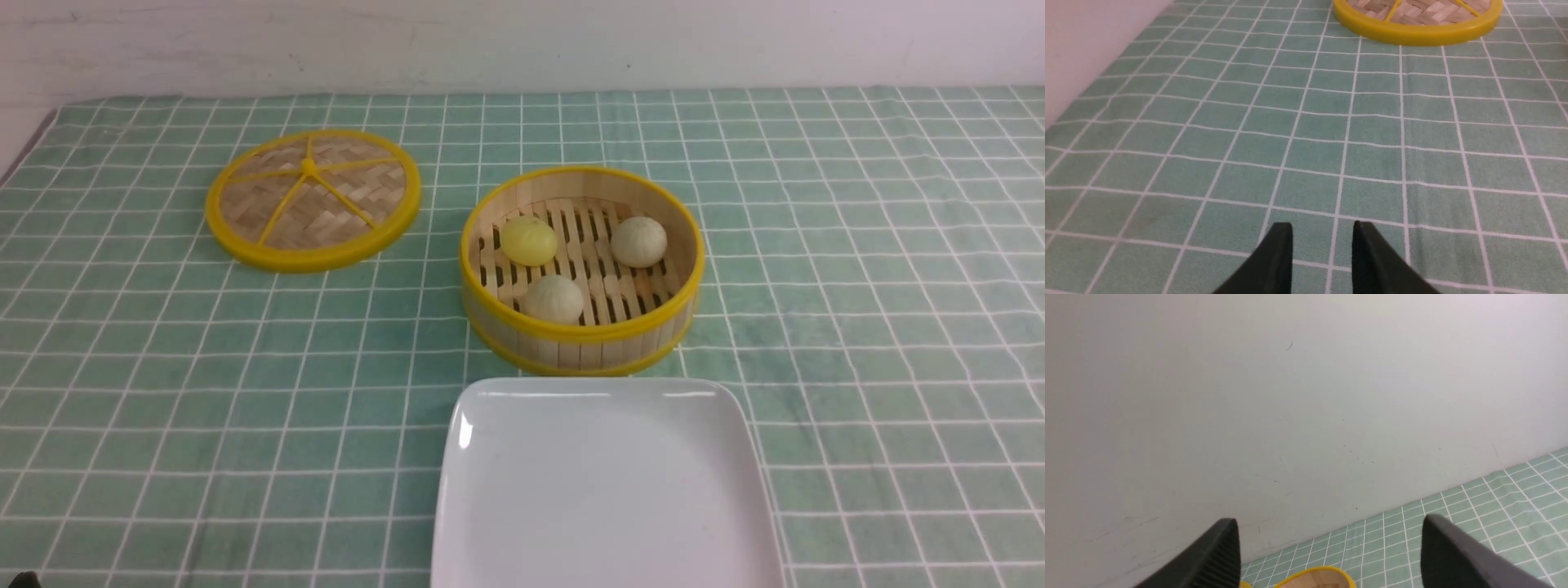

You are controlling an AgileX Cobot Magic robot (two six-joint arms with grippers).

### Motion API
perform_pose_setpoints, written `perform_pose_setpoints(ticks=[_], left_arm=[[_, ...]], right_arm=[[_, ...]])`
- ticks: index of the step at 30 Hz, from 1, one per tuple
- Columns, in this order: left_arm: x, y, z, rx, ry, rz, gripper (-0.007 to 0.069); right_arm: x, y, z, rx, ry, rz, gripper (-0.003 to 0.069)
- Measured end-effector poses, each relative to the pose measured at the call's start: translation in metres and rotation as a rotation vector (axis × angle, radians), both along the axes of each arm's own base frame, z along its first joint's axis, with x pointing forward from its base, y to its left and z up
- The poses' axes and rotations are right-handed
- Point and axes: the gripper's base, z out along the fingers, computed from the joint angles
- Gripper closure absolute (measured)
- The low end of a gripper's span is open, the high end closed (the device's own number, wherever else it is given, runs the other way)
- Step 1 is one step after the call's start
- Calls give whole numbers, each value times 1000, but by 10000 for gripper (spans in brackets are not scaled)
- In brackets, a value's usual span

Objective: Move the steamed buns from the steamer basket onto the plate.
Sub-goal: Use the right arm to grab the steamed stuffed bun that is closest to it

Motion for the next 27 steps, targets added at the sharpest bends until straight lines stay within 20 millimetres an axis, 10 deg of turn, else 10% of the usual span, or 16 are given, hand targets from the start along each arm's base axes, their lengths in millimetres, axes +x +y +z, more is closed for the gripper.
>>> perform_pose_setpoints(ticks=[12,27], left_arm=[[4,-4,28,-357,-353,3,384],[2,-3,45,-402,-544,-25,384]], right_arm=[[0,2,-3,11,36,29,90],[24,10,-8,-109,187,126,90]])
